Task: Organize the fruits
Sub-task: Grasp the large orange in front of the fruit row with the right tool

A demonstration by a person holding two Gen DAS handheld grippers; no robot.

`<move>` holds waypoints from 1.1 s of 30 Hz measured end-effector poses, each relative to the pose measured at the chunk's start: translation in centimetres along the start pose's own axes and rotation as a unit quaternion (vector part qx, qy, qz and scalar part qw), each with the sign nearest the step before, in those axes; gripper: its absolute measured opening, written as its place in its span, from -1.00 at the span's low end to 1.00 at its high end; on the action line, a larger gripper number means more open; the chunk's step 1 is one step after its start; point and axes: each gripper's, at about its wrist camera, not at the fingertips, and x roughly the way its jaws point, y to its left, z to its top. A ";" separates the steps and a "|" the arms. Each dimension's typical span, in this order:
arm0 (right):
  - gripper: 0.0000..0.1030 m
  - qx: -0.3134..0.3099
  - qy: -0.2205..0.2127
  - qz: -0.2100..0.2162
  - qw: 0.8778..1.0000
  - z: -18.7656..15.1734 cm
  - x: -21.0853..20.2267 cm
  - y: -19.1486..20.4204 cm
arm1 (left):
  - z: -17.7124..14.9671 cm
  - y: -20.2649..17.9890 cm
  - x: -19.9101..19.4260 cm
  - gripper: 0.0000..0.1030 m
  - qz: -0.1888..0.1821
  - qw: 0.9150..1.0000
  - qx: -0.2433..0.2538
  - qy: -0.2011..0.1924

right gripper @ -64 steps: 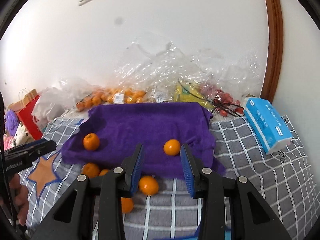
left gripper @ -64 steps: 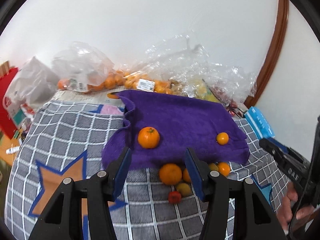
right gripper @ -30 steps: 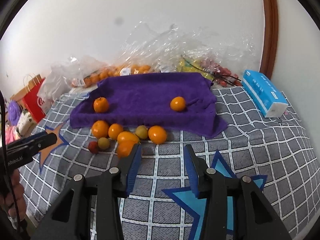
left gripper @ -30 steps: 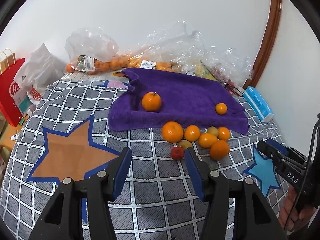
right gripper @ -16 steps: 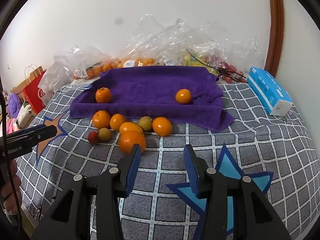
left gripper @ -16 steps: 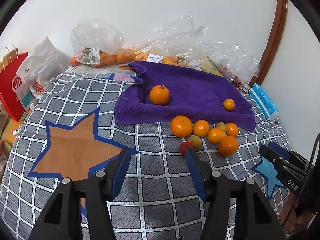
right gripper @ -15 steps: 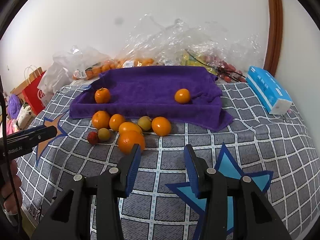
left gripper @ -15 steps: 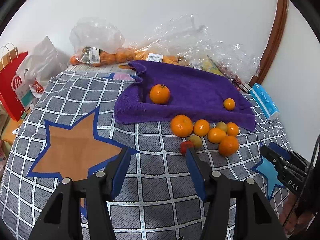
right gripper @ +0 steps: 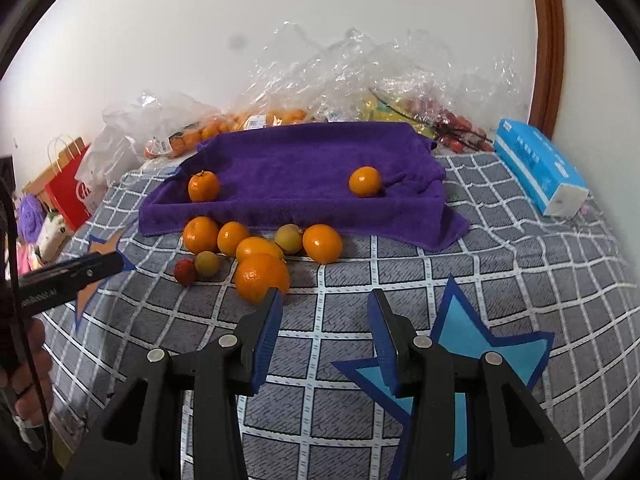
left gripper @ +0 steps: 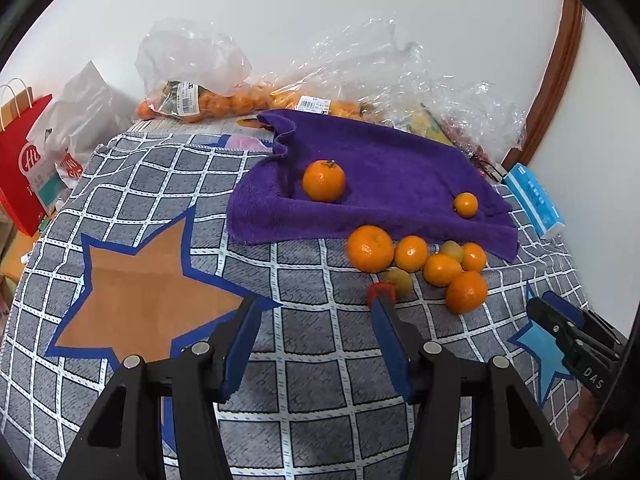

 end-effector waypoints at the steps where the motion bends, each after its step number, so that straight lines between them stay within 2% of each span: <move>1: -0.15 0.003 -0.001 0.000 1.000 0.1 0.1 0.0 | 0.1 0.1 0.0 0.07 0.001 1.000 -0.001 0.000; 15: -0.15 -0.013 0.021 0.017 1.000 0.8 3.2 1.8 | 0.4 2.5 1.9 0.07 0.000 1.000 -0.015 0.012; 27: -0.10 -0.060 0.026 0.027 0.998 0.8 5.3 5.0 | 0.0 3.7 3.1 0.07 -0.004 0.999 -0.026 0.025; 33: -0.10 -0.073 0.046 0.029 0.996 0.7 6.9 6.0 | 0.0 4.3 2.8 0.07 -0.004 0.999 -0.032 0.019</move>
